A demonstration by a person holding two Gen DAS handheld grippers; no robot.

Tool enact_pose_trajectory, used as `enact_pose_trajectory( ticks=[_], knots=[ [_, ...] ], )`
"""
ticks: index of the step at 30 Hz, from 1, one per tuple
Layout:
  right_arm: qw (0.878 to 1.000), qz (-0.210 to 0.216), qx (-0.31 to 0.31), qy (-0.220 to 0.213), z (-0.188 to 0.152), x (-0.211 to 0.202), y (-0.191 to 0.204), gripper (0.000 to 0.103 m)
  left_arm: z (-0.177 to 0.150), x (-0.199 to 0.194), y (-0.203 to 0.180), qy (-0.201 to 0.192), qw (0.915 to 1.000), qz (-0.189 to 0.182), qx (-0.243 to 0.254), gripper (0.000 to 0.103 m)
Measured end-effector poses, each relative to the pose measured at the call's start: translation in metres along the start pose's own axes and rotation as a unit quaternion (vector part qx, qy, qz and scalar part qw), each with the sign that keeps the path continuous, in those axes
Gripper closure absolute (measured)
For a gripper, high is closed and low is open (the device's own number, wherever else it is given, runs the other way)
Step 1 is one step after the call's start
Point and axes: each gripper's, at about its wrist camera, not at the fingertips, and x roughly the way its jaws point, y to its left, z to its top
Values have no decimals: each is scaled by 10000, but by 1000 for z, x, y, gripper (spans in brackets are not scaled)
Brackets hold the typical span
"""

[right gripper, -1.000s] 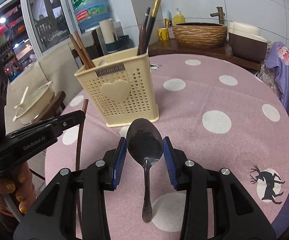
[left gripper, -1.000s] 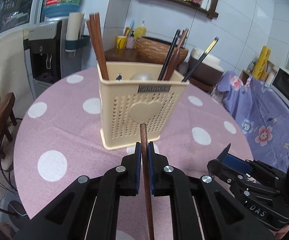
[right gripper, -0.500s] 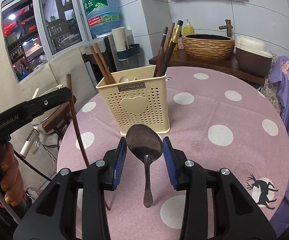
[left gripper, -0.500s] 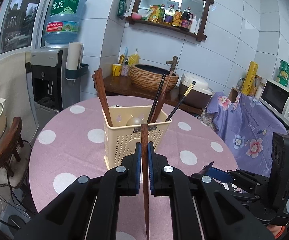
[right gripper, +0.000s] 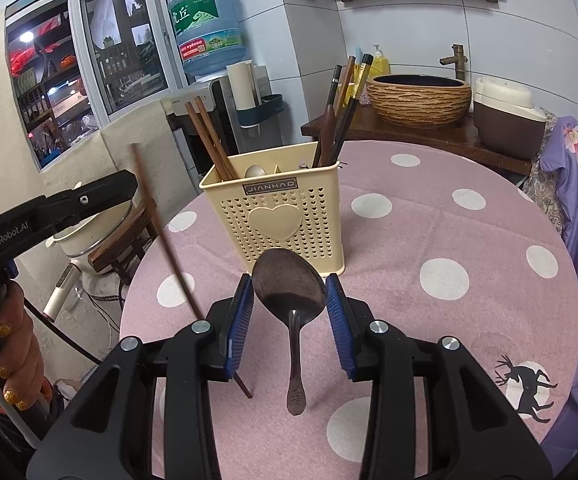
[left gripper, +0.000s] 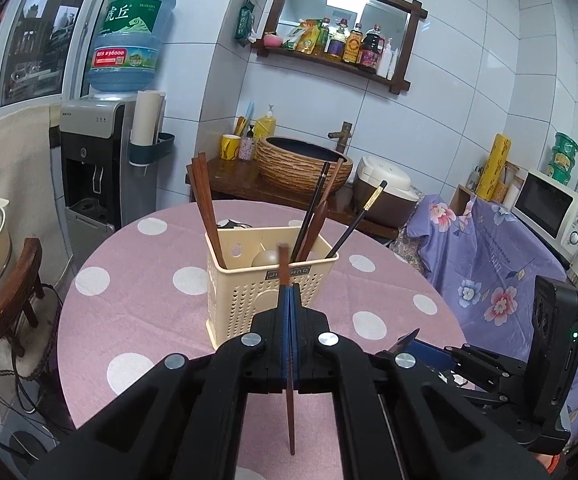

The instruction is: Organize utensils

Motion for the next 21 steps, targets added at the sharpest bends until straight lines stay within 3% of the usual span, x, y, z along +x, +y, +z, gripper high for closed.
enact_pose_trajectory(
  ticks=[8,15,17,18,19,20,21],
  knots=[
    [10000,-51,-17,9,3,4,-2,65,1,5,5,7,10000,29,-44,102],
    [9998,-146,149,26,0,5,-13,65,-10,28,19,356,9989,192,-235,100],
    [9997,-174,164,25,-1,4,-15,65,-16,39,20,492,9980,243,-297,91],
    [9997,-201,155,23,-2,4,-15,65,-20,44,21,560,9975,272,-347,72],
    [9996,-230,149,21,-3,3,-16,65,-23,49,22,594,9969,325,-399,47],
    [9996,-238,153,26,-4,3,-17,65,-27,56,25,599,9963,437,-433,39],
    [9996,-225,165,47,-5,4,-19,65,-30,64,28,631,9951,574,-493,38]
  ],
)
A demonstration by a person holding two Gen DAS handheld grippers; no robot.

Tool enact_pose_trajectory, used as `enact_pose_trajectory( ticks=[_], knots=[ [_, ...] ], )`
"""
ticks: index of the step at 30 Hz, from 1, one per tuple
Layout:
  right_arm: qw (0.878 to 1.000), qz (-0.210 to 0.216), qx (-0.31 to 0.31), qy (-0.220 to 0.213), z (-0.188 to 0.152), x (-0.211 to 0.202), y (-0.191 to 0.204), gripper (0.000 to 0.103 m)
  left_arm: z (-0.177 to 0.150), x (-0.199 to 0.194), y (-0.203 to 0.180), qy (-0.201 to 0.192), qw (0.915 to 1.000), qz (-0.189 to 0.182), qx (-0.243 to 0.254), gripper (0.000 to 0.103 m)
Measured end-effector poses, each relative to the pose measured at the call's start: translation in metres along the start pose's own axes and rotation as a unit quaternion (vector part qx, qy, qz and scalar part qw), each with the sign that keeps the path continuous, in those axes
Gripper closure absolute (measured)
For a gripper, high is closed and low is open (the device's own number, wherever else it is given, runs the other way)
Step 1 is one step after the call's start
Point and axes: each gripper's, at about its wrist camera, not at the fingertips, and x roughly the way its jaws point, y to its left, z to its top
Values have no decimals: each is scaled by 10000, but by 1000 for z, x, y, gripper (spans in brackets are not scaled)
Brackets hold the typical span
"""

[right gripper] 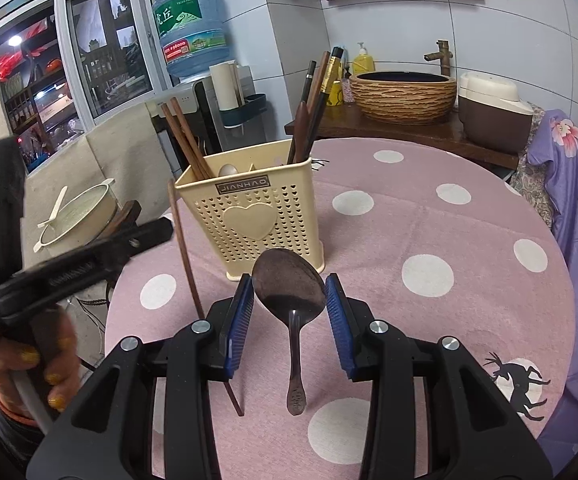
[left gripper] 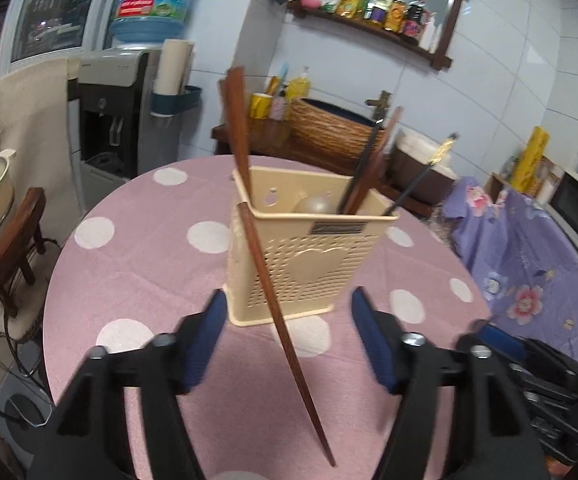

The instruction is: Organize utensils

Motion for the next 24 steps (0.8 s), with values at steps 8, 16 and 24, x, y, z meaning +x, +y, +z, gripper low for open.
enact_pose_trajectory(
  ticks=[8,16,24],
  knots=[
    [9999,39,41,157,-12,7,-6,65,-14,68,38,928,9940,300,-490,95],
    [9996,96,131,225,-15,15,-8,65,-20,56,69,887,9905,770,-713,55],
    [9997,-90,172,146,-16,8,-12,65,-37,91,15,1379,9854,953,305,48]
  ],
)
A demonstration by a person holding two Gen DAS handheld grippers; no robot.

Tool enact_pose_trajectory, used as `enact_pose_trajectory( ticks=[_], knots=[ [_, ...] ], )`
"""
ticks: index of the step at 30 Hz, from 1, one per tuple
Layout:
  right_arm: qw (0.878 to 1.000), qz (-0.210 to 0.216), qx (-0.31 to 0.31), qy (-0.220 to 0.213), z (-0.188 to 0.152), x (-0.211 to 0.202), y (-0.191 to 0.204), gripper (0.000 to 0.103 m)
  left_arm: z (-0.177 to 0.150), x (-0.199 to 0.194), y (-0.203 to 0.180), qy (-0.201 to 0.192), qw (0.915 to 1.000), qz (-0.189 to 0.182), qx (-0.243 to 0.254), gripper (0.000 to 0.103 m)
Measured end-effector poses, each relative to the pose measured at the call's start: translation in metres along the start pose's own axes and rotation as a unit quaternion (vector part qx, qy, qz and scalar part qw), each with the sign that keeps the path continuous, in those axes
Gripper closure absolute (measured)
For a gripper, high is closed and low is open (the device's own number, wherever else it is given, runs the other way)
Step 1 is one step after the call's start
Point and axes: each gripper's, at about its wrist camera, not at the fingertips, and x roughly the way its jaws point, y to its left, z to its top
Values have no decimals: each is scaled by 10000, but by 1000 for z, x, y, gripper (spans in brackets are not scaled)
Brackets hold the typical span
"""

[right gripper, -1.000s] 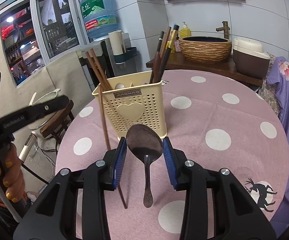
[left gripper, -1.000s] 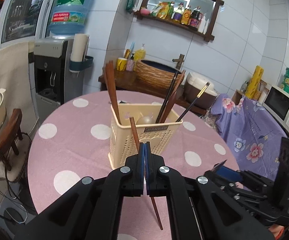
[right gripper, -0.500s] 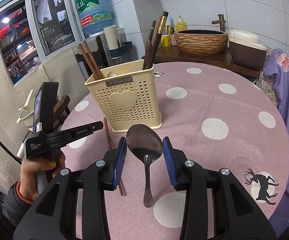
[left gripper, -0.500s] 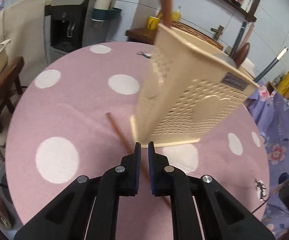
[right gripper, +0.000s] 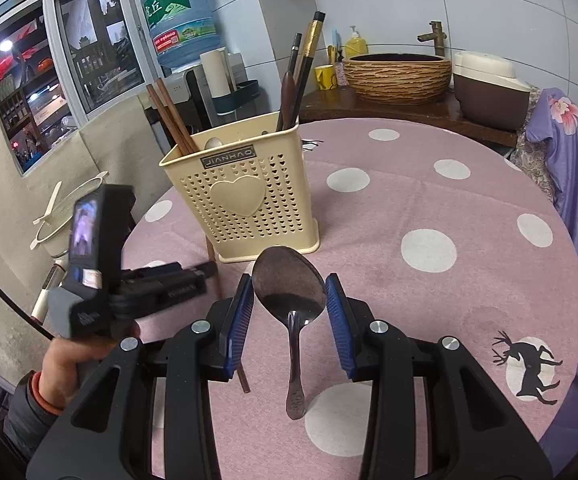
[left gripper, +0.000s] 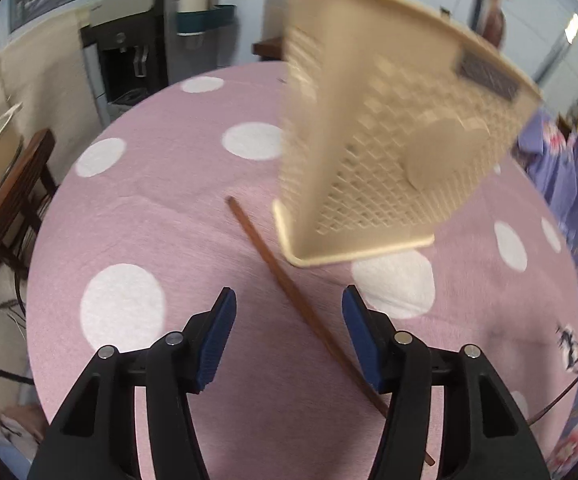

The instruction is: Organize utensils

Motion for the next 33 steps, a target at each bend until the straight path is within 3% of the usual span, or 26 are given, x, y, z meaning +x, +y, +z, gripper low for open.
enact_pose_trajectory(
  ticks=[2,5,7,14,24,26,28,33],
  knots=[
    [10000,-40,29,-28,0,-3,-3,65,-4,10,-12,94,9994,202,257,49],
    [10000,-55,57,-49,0,-7,-6,65,-11,13,-17,-22,9982,413,437,66],
    [10000,-52,54,-44,0,-7,-7,65,-15,10,-16,-28,9980,369,515,83],
    [10000,83,12,11,-3,-4,-1,65,-38,-11,11,136,9981,-8,598,91],
    [9997,230,-54,74,-7,1,10,65,-50,-28,42,351,9983,-169,425,90],
    [9996,245,-67,76,-7,2,12,65,-43,-26,43,332,9988,-165,319,77],
    [9996,246,-79,71,-7,1,14,65,-33,-24,47,229,9995,-131,160,58],
    [9997,233,-81,68,-8,0,15,65,-7,-3,54,283,9993,221,-136,59]
  ],
)
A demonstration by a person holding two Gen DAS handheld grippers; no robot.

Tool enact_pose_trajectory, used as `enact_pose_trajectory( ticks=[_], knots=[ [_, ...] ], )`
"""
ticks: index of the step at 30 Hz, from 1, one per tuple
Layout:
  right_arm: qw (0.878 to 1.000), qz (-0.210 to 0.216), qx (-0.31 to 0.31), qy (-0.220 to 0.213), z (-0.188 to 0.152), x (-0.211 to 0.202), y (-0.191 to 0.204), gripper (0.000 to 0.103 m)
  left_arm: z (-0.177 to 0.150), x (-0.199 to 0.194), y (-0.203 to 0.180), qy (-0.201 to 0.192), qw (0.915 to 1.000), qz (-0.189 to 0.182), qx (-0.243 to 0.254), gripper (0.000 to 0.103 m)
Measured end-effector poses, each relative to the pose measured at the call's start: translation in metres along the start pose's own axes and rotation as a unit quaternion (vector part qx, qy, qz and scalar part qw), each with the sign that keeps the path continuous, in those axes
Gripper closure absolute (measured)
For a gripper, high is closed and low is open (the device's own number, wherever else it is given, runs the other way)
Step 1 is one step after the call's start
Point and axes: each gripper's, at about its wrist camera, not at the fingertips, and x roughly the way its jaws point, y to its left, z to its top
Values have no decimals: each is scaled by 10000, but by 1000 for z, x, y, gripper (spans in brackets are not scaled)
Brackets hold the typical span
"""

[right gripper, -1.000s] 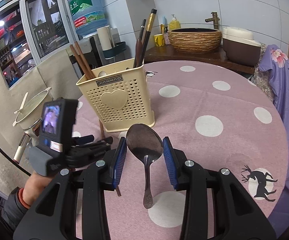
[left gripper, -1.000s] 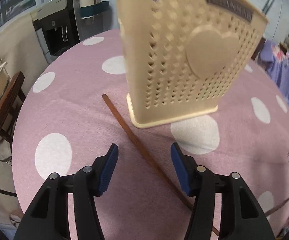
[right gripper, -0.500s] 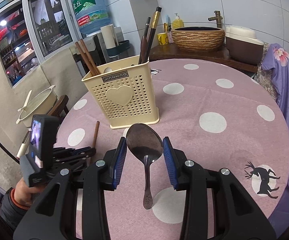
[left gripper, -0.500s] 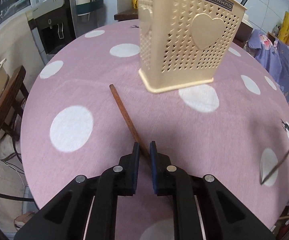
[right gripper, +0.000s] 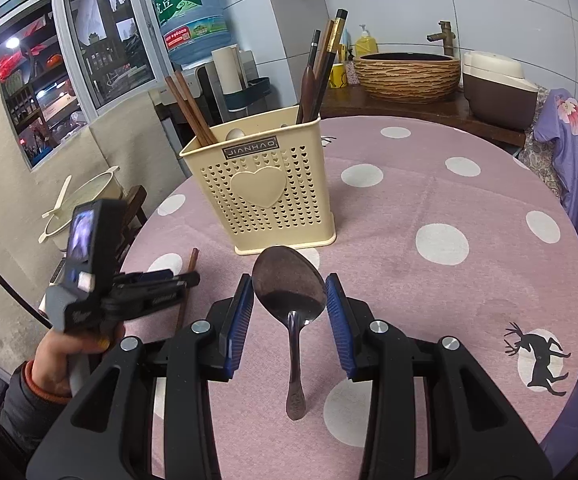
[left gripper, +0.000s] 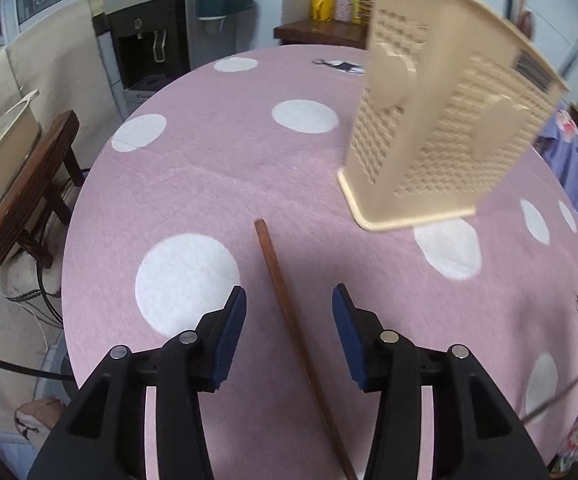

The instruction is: Organize utensils

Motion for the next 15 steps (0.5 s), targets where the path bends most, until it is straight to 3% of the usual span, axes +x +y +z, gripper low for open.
enact_pose_trajectory(
  ticks=[8,11,15],
  knots=[
    [10000,-14,-49,23,0,2,5,65,19,22,-2,-113,9986,497,-102,77],
    [10000,-14,-58,38,-1,4,6,65,17,22,-5,-187,9983,550,-50,92],
    [10000,-19,-41,60,-1,7,6,65,16,22,-7,-242,9980,583,-47,93]
  ],
)
